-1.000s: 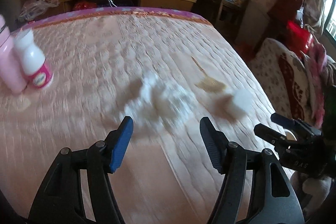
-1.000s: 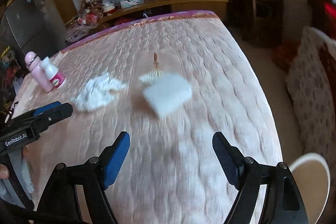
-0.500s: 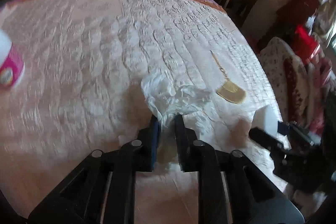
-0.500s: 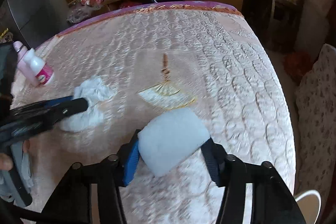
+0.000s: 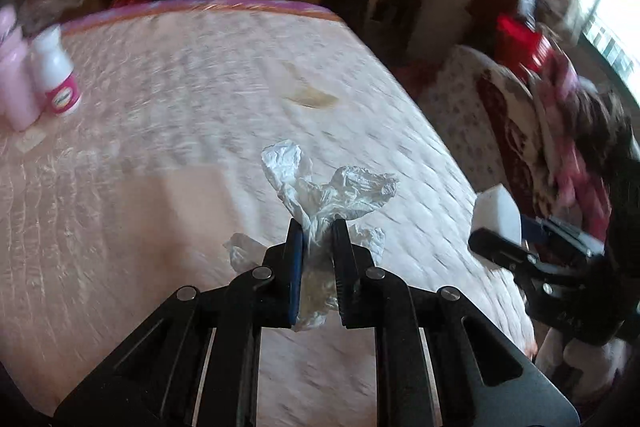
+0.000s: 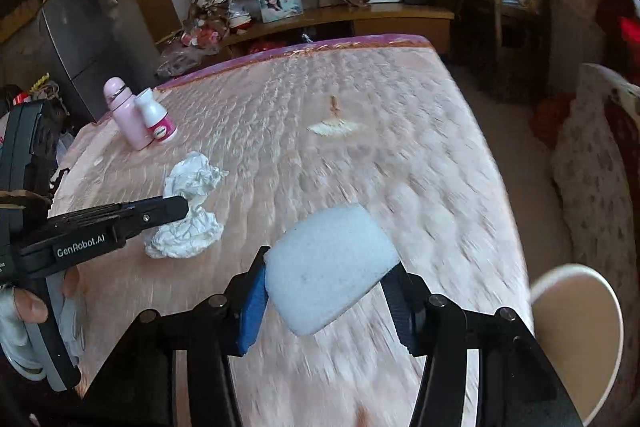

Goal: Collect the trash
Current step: 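Grasp the plastic bag with the left tool while the right tool grasps the white sponge, then carry the plastic bag and sponge with both tools over the white bucket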

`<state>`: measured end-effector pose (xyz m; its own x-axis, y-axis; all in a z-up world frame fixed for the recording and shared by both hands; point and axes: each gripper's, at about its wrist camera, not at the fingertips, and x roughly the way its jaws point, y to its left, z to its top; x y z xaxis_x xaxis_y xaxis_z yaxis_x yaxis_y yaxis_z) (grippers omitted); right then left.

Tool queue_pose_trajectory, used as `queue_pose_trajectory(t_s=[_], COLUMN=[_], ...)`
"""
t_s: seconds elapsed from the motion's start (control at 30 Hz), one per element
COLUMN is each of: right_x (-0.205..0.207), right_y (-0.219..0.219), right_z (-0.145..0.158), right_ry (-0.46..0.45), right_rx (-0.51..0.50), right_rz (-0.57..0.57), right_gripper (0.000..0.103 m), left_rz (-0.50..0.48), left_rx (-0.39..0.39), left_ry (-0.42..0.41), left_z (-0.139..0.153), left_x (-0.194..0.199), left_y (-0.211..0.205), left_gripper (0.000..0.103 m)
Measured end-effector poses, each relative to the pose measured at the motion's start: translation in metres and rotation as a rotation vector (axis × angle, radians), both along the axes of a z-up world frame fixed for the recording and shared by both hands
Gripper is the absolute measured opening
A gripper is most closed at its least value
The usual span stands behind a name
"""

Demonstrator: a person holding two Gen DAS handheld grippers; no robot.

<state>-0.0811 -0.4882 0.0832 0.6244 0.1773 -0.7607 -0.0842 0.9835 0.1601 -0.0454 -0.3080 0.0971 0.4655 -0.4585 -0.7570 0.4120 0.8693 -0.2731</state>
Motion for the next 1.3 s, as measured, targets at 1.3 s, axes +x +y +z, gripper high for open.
queue_pose_trajectory(t_s=[1.3], right_x=[-0.173], right_y=[-0.216], right_z=[-0.001], right_ry=[0.02], right_rx=[-0.074], right_rz=[-0.41], right_gripper=[0.054], left_rz=[-0.365], left_rx=[0.015], left_ry=[-0.032], left_z=[-0.002], left_x=[-0.093], left_y=[-0.247], left_gripper=[0.012])
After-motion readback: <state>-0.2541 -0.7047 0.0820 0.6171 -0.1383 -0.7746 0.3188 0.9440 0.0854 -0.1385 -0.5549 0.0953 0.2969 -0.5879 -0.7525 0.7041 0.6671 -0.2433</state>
